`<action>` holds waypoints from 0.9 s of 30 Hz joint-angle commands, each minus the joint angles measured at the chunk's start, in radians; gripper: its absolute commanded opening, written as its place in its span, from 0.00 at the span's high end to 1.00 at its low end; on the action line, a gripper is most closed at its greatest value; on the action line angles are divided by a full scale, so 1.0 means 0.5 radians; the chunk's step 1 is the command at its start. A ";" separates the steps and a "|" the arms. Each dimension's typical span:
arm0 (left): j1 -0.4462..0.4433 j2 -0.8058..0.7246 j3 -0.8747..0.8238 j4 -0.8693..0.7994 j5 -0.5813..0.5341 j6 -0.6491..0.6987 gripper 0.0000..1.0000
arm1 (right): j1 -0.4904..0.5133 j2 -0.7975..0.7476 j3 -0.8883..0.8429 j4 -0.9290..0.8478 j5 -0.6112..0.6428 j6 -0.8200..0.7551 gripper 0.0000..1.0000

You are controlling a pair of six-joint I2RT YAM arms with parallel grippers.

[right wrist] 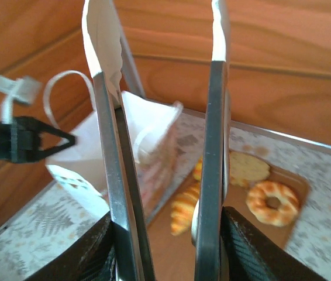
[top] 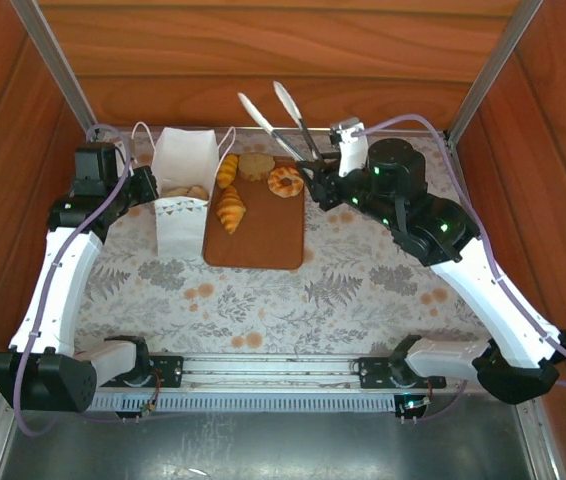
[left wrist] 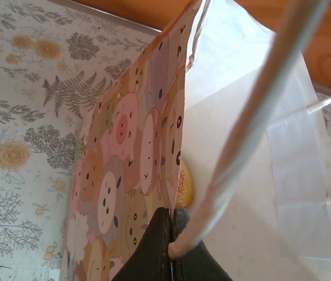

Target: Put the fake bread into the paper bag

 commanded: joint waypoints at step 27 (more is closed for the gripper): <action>0.052 -0.028 -0.061 0.110 0.031 -0.021 1.00 | -0.104 0.621 -0.866 0.563 -0.501 0.096 0.52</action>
